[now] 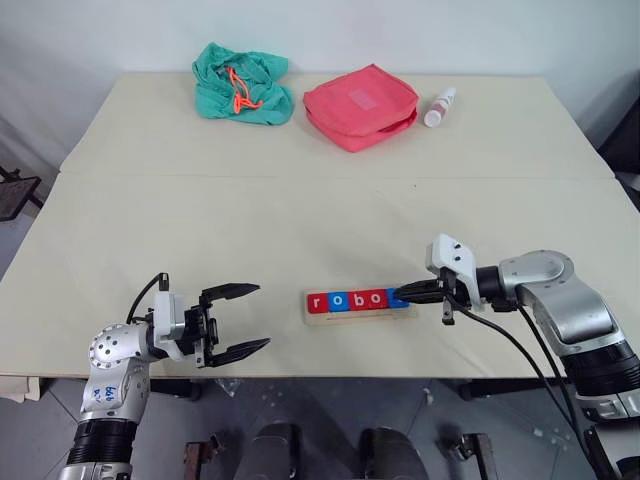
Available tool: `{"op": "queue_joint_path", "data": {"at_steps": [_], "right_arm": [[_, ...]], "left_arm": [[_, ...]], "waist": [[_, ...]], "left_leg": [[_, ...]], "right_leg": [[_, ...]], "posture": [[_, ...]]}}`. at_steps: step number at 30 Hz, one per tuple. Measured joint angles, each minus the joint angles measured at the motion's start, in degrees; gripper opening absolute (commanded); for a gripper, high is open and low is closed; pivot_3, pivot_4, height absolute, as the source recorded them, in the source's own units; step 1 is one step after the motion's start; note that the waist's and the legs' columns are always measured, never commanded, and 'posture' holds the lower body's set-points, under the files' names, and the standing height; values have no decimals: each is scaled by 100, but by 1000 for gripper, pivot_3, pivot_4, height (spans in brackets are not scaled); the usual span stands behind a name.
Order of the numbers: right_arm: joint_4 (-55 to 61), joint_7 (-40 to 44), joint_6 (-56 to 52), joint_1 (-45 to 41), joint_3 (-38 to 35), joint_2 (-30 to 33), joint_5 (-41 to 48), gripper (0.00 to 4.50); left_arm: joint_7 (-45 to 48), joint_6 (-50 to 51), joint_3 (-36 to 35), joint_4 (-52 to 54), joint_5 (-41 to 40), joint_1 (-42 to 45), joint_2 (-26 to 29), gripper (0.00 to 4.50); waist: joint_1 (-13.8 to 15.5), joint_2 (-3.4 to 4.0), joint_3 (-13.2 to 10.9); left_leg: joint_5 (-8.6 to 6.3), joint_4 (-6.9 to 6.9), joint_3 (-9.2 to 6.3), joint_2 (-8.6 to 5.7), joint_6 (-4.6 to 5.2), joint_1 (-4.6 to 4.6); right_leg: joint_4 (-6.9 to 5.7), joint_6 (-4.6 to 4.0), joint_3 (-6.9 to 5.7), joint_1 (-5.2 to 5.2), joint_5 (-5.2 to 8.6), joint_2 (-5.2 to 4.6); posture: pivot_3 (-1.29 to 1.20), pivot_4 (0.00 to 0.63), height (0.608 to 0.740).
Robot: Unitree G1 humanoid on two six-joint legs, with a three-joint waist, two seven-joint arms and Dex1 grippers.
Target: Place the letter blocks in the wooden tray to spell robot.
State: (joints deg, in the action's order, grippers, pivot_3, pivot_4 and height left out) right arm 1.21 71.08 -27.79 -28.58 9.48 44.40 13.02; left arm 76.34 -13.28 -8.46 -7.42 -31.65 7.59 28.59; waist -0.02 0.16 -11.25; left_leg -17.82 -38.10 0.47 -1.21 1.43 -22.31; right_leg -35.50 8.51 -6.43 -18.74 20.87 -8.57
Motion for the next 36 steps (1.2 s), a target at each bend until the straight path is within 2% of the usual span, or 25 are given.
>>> {"op": "queue_joint_path", "data": {"at_steps": [8, 14, 18, 21, 22, 25, 29, 32, 33, 36], "right_arm": [[-31, 10, 40, 3, 50, 9, 4, 28], [177, -42, -145, 25, -479, 162, 361, 28], [138, -32, 63, 340, -848, 265, 494, 28], [-87, 212, 604, 587, -1072, 330, 588, 566], [-202, 299, 787, 655, -1147, 392, 603, 867], [-646, 477, 1301, 671, -1381, 449, 641, 1952], [-1835, 919, 2264, 465, -1894, 425, 920, 3286], [-2446, 1271, 2746, 435, -1960, 431, 924, 4308], [-2644, 1435, 2889, 445, -1944, 431, 923, 4432], [-3202, 1652, 3267, 418, -1941, 431, 924, 4432]], "left_arm": [[-7, -34, 0, 0, 11, 4, -44, 4500], [-8, -53, 1, -3, 14, 12, -50, 4500], [-62, -16, 1, -8, 26, 37, -47, 4500], [-266, 167, -2, -12, 105, 76, 19, 4500], [-366, 234, -5, -15, 143, 94, 77, 4500], [-601, 415, -72, -25, 150, 161, 134, 4500], [-938, 424, -409, -132, 133, 418, 141, 4500], [-1090, 533, -495, -135, 119, 401, 155, 4500], [-1130, 539, -499, -137, 120, 385, 154, 4500], [-1128, 463, -631, -203, 74, 381, 147, 4500]], "waist": [[1, 0, 0], [12, 0, 0], [24, 0, 0], [18, 0, 0], [18, 0, 0], [8, 0, 0], [8, -3, -2], [-3, -3, -2], [-4, -3, -2], [-3, -3, -2]], "left_leg": [[0, 0, 0, 0, 0, 0], [0, 0, -1, 0, 0, 0], [0, 0, 0, -1, 0, 0], [0, 0, 4, 0, 0, 0], [0, 0, 4, 0, 0, 1], [0, 0, 5, 1, 0, 2], [0, -1, 5, 0, 1, 4], [0, 5, 4, 2, 1, 6], [0, 5, 5, 2, 1, 6], [0, 1, 6, 2, 1, 6]], "right_leg": [[0, 0, 0, 0, 0, 0], [1, 0, 0, 1, 0, 0], [3, 0, -1, 3, 0, 0], [5, 0, -1, 4, 0, 0], [5, 0, -1, 4, 0, 0], [4, 0, -1, 4, 0, 0], [7, 0, -5, 10, 0, 0], [7, 0, -8, 10, 0, 0], [7, 0, -8, 9, 0, 0], [8, 0, -8, 11, 0, 0]], "posture": [[0, 150, 740], [0, 150, 740], [0, 150, 740], [0, 150, 740], [0, 150, 740], [0, 150, 740], [0, 150, 740], [0, 150, 740], [0, 150, 740], [0, 150, 740]]}}
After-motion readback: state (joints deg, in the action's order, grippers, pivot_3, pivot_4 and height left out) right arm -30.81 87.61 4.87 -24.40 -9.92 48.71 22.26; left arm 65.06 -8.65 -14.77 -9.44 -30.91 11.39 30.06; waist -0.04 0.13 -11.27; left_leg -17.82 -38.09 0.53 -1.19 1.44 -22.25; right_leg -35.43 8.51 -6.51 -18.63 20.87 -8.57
